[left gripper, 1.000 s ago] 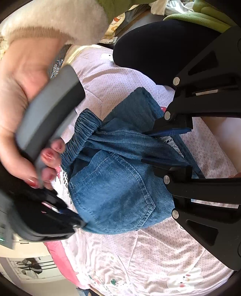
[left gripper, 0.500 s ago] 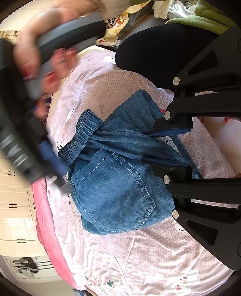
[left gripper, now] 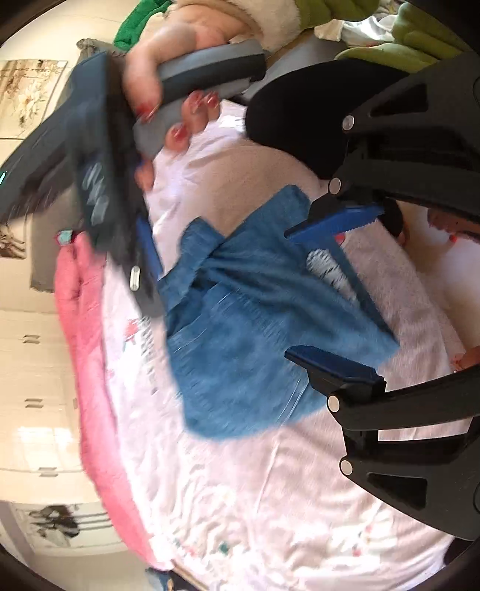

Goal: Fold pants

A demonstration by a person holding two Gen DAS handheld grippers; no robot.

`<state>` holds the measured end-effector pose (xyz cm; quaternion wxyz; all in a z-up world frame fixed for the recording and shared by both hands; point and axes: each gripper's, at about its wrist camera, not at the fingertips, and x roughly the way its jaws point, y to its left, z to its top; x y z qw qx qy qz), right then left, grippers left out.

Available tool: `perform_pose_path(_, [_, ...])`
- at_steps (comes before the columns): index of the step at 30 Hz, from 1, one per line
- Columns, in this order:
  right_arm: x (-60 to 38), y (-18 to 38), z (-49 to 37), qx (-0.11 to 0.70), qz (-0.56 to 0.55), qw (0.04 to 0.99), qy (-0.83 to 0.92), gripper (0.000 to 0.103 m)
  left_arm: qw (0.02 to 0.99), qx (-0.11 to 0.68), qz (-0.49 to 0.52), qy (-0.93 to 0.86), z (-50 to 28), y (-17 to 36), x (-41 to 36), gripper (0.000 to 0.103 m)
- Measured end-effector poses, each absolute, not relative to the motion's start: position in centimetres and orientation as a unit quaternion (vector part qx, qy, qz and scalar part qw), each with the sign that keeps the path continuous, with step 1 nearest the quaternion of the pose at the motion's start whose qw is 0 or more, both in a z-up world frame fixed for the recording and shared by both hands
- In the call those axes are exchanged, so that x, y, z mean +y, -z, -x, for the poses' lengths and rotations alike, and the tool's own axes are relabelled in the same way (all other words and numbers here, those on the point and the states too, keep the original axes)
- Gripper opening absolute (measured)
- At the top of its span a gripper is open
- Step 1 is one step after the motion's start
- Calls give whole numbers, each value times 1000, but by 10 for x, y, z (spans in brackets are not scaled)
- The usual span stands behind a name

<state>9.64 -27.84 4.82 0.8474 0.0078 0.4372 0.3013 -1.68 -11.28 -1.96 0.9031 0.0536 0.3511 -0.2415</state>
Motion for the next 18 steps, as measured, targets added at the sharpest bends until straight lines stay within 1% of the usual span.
perform_pose_path(1, [-284, -52, -94, 433, -9, 851, -298, 66, 907, 346, -48, 234, 16, 14, -106, 52])
perform_pose_path(2, [-289, -54, -92, 430, -12, 854, -292, 72, 910, 344, -46, 226, 14, 10, -101, 54])
perform_pose_path(3, [-295, -55, -90, 429, -14, 856, -287, 75, 913, 344, -44, 216, 12, 7, -97, 61])
perform_pose_path(5, [-307, -56, -85, 425, -20, 862, -276, 79, 917, 342, -35, 201, 6, 1, -86, 66])
perform_pose_path(6, [-311, -55, -84, 425, -20, 863, -272, 80, 918, 343, -29, 195, 2, -1, -81, 72])
perform_pose_path(7, [-315, -54, -83, 426, -23, 864, -269, 84, 920, 343, -25, 186, -2, -3, -78, 82])
perform_pose_path(9, [-321, -50, -81, 429, -31, 863, -265, 86, 922, 345, -18, 175, -9, -6, -72, 89])
perform_pose_path(12, [-323, -40, -80, 436, -38, 860, -261, 90, 921, 353, -13, 164, -24, -6, -68, 93])
perform_pose_path(18, [-327, -23, -85, 451, -69, 852, -257, 93, 911, 388, 4, 141, -50, 6, -68, 93])
